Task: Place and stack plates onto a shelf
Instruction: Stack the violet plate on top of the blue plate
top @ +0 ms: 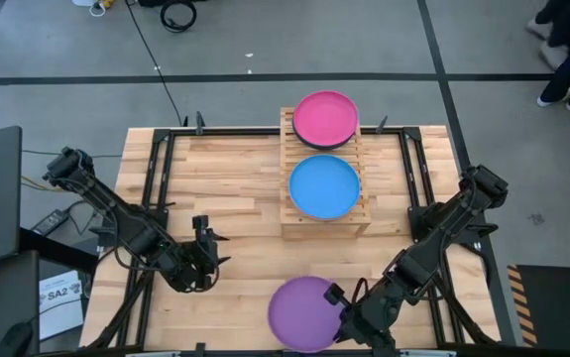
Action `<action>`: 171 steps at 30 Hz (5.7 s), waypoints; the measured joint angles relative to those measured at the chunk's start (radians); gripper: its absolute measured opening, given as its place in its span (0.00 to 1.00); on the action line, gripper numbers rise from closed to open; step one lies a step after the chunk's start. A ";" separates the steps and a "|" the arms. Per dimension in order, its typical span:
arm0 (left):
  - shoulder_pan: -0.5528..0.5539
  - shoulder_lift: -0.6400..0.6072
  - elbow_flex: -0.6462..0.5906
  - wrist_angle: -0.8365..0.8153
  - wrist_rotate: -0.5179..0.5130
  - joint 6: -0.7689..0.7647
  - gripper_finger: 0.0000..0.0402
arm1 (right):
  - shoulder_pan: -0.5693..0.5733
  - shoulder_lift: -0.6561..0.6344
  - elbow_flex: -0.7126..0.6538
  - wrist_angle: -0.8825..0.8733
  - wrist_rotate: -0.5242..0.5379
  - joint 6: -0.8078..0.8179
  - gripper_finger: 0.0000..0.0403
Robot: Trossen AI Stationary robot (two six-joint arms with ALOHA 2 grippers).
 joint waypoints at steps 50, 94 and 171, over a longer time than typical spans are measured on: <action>0.010 0.003 -0.025 0.143 0.000 0.089 0.57 | -0.360 -0.141 0.499 -1.072 0.269 -0.315 0.05; 0.010 0.003 -0.025 0.144 0.000 0.087 0.57 | -0.563 -0.449 -0.154 -0.556 0.165 -0.419 0.06; 0.010 0.003 -0.025 0.168 0.000 0.089 0.57 | -0.615 -0.439 -0.118 -0.465 0.178 -0.173 0.37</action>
